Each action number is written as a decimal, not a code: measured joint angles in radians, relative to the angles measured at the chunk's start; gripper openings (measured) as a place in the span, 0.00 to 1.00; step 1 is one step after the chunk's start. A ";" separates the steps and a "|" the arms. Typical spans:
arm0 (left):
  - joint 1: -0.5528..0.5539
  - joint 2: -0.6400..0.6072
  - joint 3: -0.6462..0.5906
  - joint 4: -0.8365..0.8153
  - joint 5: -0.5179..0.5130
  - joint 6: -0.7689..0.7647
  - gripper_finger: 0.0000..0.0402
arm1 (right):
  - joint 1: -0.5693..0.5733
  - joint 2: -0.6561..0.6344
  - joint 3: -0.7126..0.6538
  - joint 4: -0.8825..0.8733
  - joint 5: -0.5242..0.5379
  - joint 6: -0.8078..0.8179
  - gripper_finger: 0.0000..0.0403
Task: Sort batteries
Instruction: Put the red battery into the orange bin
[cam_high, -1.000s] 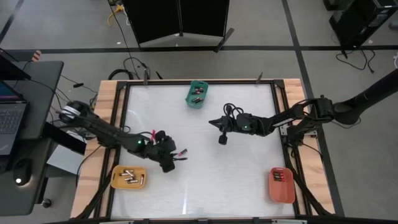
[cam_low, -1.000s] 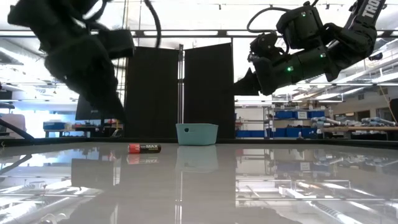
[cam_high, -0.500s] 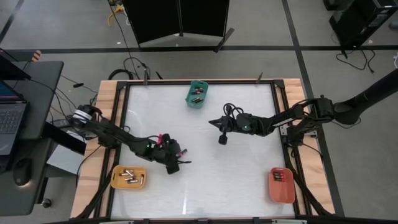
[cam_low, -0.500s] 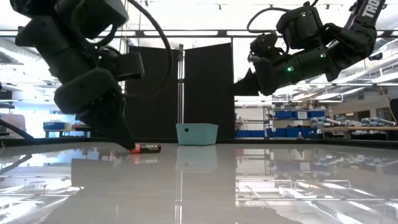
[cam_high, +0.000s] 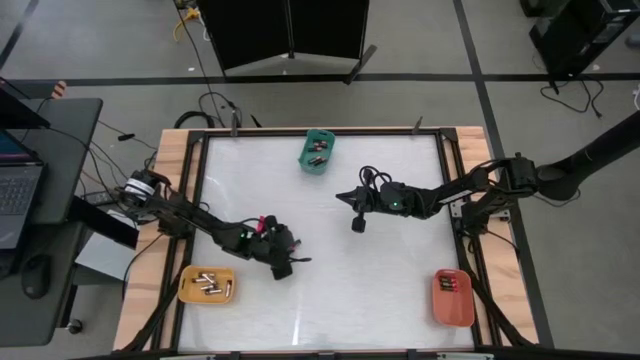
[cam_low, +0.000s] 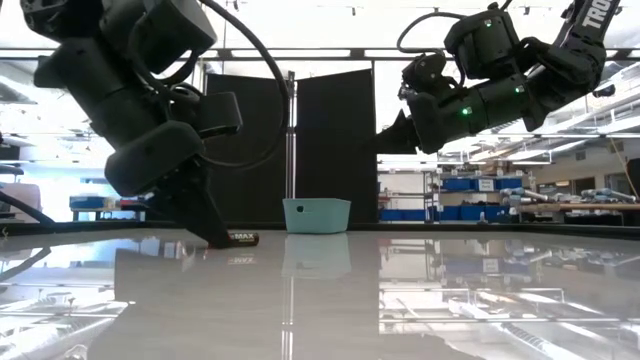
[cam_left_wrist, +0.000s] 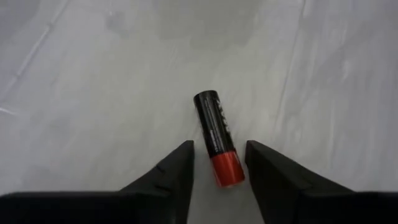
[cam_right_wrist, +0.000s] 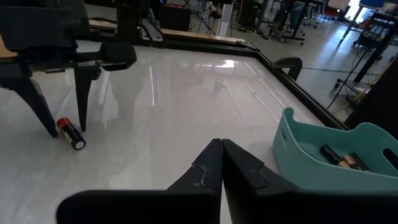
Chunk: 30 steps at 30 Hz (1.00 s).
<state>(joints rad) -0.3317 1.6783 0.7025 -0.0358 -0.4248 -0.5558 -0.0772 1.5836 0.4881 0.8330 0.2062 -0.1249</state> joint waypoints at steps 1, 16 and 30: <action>0.000 0.000 0.000 -0.001 0.000 0.003 0.36 | 0.000 0.000 0.000 0.000 0.000 0.000 0.05; -0.022 -0.040 -0.008 0.033 -0.063 0.063 0.12 | 0.001 0.000 0.000 -0.058 0.002 -0.032 0.04; -0.046 -0.065 -0.005 0.428 -0.122 0.311 0.12 | 0.014 0.000 0.000 0.118 -0.271 0.069 0.05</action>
<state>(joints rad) -0.3772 1.6132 0.6971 0.3924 -0.5471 -0.2448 -0.0635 1.5833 0.4881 0.9510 -0.0645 -0.0562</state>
